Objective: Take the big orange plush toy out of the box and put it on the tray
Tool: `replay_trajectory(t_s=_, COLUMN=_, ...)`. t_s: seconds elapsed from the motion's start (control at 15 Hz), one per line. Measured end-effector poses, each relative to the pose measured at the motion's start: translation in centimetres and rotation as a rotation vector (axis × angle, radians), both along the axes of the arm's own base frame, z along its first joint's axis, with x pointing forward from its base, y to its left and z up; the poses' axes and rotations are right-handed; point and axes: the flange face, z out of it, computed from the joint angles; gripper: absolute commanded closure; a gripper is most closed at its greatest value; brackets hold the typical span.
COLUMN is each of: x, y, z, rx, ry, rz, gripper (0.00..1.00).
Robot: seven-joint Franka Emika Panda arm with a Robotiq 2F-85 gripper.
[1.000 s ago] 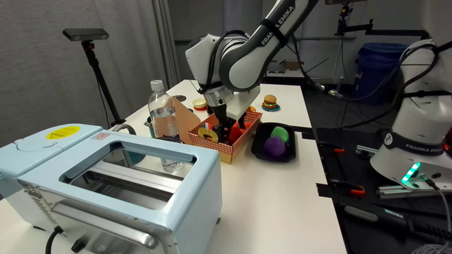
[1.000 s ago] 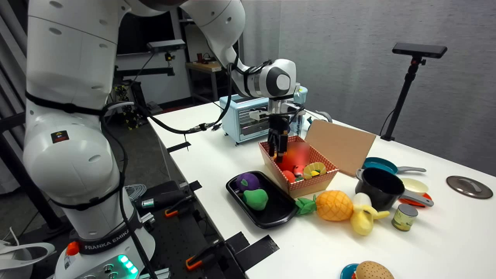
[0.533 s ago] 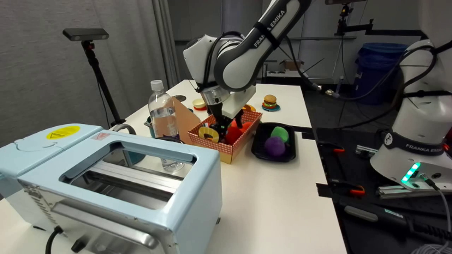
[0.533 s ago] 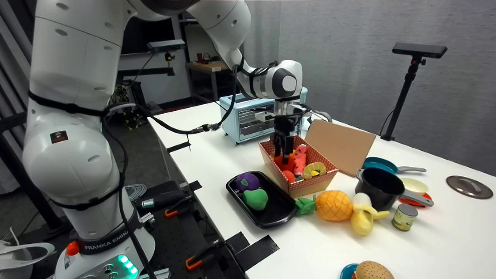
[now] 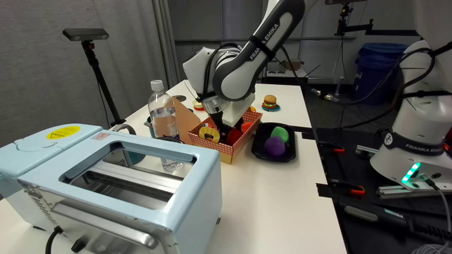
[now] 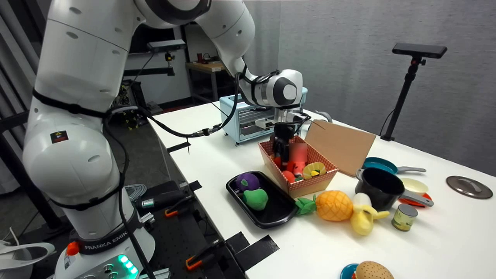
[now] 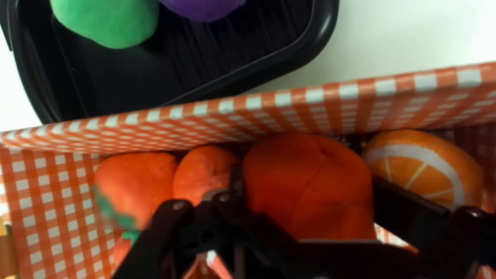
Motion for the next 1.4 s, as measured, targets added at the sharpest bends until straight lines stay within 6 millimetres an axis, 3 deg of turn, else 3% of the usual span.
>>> replay_trajectory(t_s=0.33, x=0.6, y=0.8, z=0.7, rx=0.009, ry=-0.013, rz=0.024, gripper=0.88)
replay_trajectory(t_s=0.6, x=1.1, y=1.8, z=2.8, rx=0.031, ry=-0.037, rz=0.049, gripper=0.97)
replay_trajectory(t_s=0.73, x=1.5, y=2.0, z=5.4, rx=0.045, ry=-0.057, rz=0.065, gripper=1.00)
replay_trajectory(t_s=1.0, x=1.4, y=1.7, z=13.0, rx=0.098, ry=-0.116, rz=0.104, gripper=1.00)
replay_trajectory(t_s=1.4, x=-1.5, y=-0.2, z=23.0, rx=0.182, ry=-0.132, rz=0.203, gripper=1.00)
